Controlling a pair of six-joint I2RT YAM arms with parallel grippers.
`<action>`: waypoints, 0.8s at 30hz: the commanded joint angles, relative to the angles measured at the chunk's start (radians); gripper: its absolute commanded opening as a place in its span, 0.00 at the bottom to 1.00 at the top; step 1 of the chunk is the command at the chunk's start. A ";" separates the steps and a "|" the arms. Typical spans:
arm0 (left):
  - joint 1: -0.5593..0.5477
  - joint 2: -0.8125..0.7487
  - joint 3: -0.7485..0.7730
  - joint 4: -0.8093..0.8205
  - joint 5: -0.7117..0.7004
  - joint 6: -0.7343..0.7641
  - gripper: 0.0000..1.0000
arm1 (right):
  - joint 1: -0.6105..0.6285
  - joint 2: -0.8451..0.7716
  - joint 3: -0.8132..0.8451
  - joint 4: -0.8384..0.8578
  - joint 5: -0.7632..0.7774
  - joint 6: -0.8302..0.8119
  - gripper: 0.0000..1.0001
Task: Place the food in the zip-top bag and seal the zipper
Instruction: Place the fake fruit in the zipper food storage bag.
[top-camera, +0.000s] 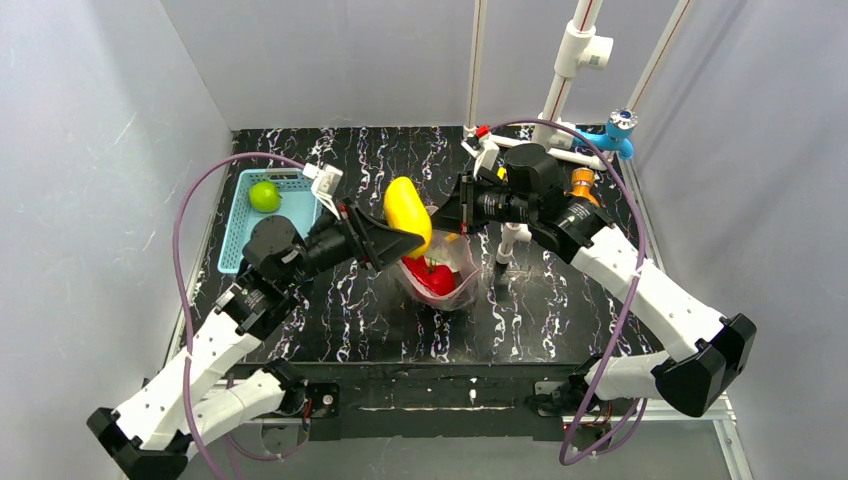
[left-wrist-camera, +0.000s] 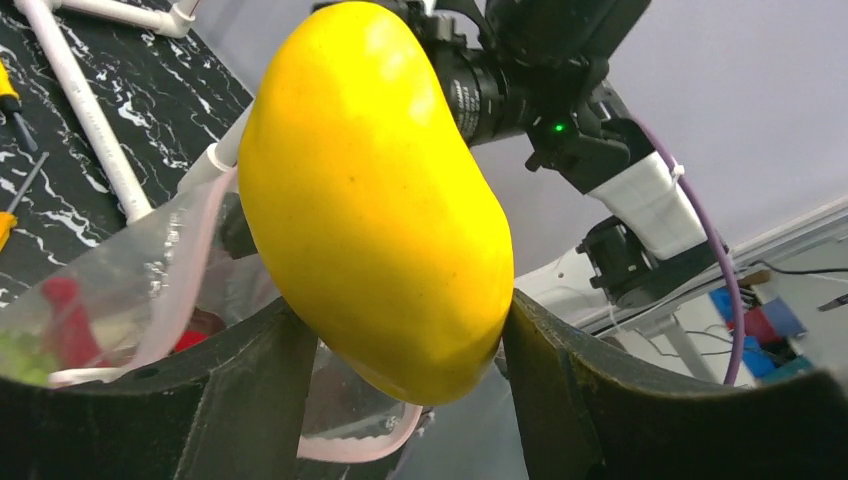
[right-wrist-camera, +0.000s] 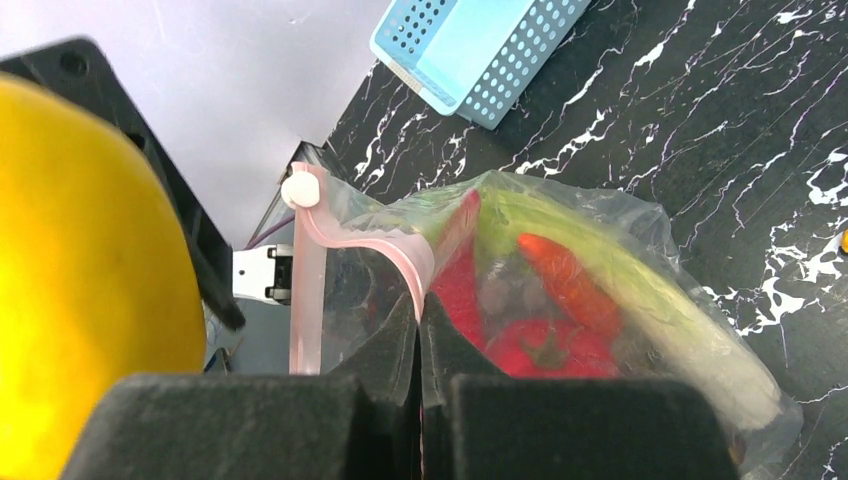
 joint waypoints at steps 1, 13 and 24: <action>-0.164 0.010 0.027 -0.023 -0.260 0.133 0.07 | 0.000 -0.055 0.006 0.090 0.010 0.035 0.01; -0.445 0.085 0.046 -0.152 -0.715 0.352 0.48 | 0.000 -0.053 -0.003 0.115 -0.005 0.037 0.01; -0.446 0.097 0.099 -0.241 -0.693 0.361 0.90 | 0.001 -0.053 -0.012 0.127 -0.022 0.036 0.01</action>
